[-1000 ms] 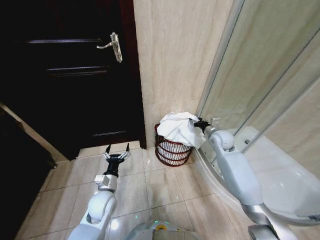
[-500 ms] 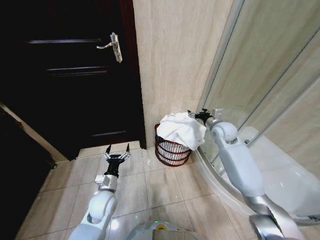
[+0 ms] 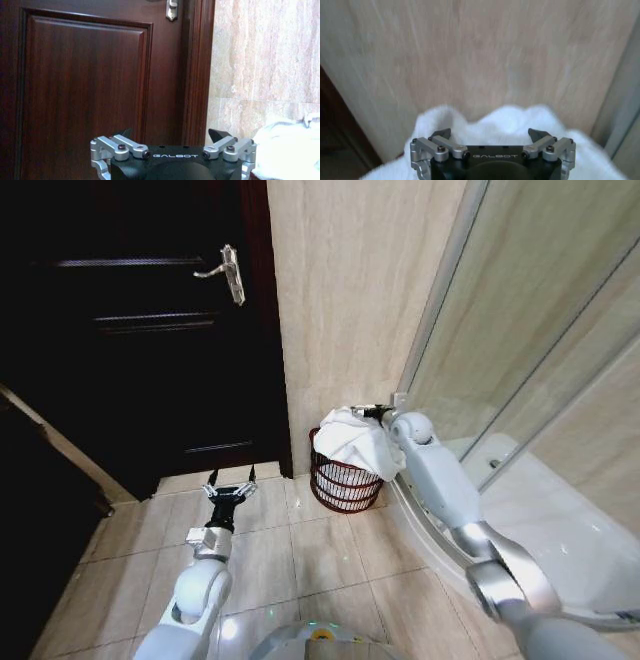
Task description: Discard the used towel into the hamper.
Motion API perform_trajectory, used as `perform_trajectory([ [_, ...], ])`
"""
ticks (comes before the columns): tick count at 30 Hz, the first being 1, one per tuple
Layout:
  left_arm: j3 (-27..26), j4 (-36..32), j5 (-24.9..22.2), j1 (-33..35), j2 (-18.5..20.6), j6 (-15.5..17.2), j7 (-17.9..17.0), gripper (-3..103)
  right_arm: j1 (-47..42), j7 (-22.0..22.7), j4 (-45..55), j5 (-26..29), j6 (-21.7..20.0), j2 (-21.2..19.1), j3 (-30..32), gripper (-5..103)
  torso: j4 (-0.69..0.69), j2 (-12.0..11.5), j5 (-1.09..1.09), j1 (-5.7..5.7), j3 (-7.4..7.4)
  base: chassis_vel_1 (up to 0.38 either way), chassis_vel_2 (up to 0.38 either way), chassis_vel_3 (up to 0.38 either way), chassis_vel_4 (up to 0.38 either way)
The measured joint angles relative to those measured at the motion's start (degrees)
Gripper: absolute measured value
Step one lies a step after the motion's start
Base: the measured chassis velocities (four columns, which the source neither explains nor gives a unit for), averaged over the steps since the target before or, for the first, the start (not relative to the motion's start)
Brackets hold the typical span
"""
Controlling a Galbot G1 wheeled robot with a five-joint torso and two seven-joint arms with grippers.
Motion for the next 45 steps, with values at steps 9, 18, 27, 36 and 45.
perform_trajectory([
  [9,-0.9,-0.4,-0.3,0.4,0.1,-0.2,-0.1,100,-3.0,-2.9,-5.9,-2.3,-3.2,3.6,1.2,100,0.01,0.0,0.0,0.0,0.0,0.0,0.0,0.0,0.0],
  [18,-0.2,0.0,-0.2,0.1,-0.1,-0.2,-0.1,100,-3.8,-3.8,-9.8,-2.5,-5.4,3.9,3.3,100,0.0,0.0,0.0,0.0,0.01,0.0,0.0,0.0,0.0],
  [27,0.1,0.5,-0.4,-0.6,0.2,-0.2,-0.1,100,-6.7,-0.1,0.5,-0.1,-3.0,2.6,4.4,100,-0.01,0.0,0.01,0.01,0.03,0.0,0.0,0.0,0.0],
  [36,0.4,0.4,-0.5,-0.6,0.1,-0.2,-0.1,100,-6.9,3.8,12.2,0.8,-3.4,-1.0,5.0,100,-0.01,0.0,0.01,0.01,0.02,0.0,0.0,0.0,0.0],
  [45,0.1,0.0,-0.5,-0.2,0.1,-0.5,-0.2,100,0.7,0.8,-1.7,-0.6,1.5,0.5,5.0,100,-0.01,0.0,0.01,0.01,0.02,0.0,0.0,0.0,0.0],
])
